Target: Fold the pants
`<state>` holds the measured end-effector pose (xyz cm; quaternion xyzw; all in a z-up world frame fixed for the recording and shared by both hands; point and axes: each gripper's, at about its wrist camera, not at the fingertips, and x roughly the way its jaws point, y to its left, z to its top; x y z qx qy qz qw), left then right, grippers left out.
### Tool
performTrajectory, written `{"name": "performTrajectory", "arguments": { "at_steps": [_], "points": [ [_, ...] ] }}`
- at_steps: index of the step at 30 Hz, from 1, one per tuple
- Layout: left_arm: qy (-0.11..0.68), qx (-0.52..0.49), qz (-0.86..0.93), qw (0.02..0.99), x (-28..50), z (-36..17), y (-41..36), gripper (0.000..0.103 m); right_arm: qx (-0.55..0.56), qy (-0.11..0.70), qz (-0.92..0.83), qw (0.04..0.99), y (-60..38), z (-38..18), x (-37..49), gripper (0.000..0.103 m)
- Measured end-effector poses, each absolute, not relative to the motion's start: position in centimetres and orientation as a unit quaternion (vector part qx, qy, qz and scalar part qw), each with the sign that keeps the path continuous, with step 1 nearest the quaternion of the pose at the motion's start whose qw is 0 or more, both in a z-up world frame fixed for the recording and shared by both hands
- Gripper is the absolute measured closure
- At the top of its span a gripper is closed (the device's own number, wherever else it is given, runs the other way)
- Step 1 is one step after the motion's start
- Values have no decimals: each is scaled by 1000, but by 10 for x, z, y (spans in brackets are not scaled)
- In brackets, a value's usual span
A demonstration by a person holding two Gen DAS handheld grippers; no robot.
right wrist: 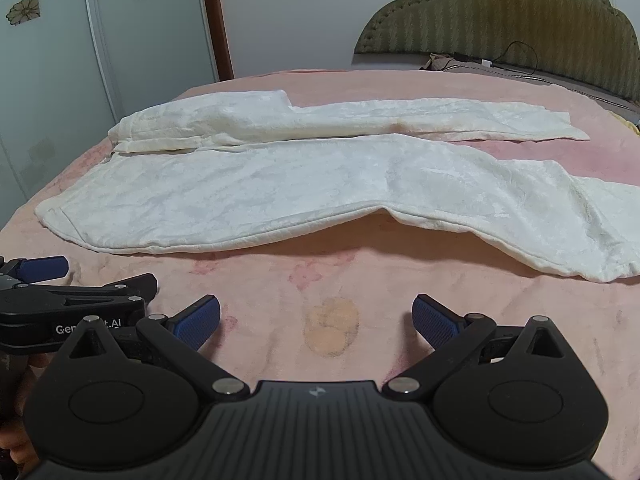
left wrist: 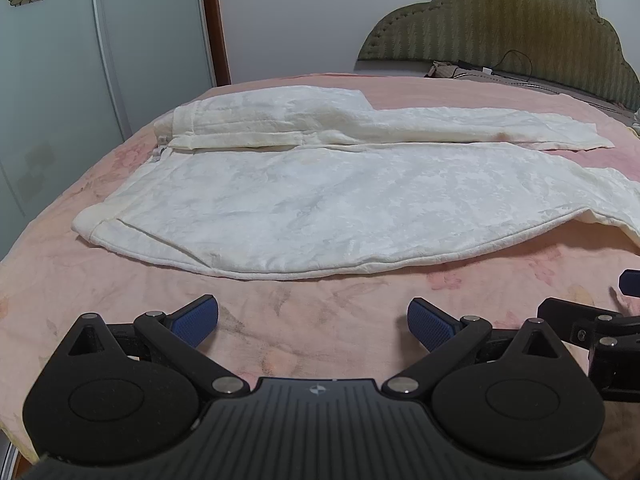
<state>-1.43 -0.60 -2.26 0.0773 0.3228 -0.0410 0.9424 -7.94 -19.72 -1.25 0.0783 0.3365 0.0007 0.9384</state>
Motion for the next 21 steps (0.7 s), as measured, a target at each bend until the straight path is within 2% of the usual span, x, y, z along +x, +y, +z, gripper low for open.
{"name": "performTrajectory", "arguments": {
  "at_steps": [9,14,18,21],
  "points": [
    [320,72,-42,944,-13,-20,-4,1,74,327,7,942,-197,-11,-80,0],
    [296,67,-38,952,3,-3,4,1,59,272,46,959,-203,5,-75,0],
    [287,59,-8,956,29,8,13,0,34,266,71,961,-206,19,-39,0],
    [289,48,8,956,47,9,23,0,64,285,119,949,-214,22,2,0]
  ]
}}
